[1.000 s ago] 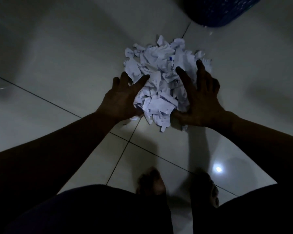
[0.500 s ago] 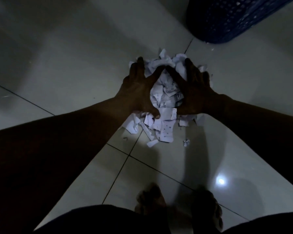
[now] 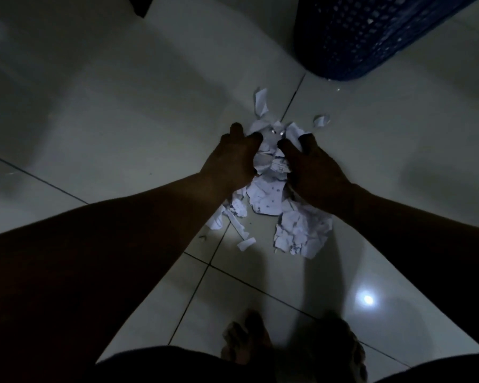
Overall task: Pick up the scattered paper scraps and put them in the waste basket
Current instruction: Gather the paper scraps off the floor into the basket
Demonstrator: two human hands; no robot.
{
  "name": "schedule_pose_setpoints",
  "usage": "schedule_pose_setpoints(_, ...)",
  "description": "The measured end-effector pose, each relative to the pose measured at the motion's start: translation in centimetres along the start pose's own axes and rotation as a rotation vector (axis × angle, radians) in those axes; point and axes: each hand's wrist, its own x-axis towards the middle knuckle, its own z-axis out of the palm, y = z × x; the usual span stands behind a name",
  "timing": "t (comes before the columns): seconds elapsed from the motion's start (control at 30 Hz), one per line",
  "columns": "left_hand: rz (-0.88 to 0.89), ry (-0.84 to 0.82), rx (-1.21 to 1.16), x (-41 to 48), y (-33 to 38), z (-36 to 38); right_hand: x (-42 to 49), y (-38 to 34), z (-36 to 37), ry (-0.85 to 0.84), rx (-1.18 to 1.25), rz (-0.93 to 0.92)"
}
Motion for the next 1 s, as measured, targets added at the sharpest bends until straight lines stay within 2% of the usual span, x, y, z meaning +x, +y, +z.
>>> schedule_pose_setpoints(0.2, -0.061, 0.019, -0.042, -0.2, 0.4, -0.9, 0.0, 0.2, -1.1, -0.074, 0.044, 0.103)
schedule_pose_setpoints(0.4, -0.207, -0.049, -0.178, -0.6, 1.9, -4.5, 0.0, -0.2, -4.0, 0.106, 0.285, 0.153)
schedule_pose_setpoints(0.53, -0.295, -0.051, -0.303, -1.1, 3.4, -7.3, -0.6, -1.5, -6.9, 0.165, 0.394, 0.168)
schedule_pose_setpoints(0.7, -0.373, 0.012, -0.441, -1.8, 5.0, -10.2, -0.9, -3.3, -11.0, 0.212, 0.453, 0.125)
schedule_pose_setpoints(1.0, -0.374, 0.116, -0.766, -3.1, 6.5, -13.9, -1.7, -4.5, -17.0, 0.253, 0.484, 0.107)
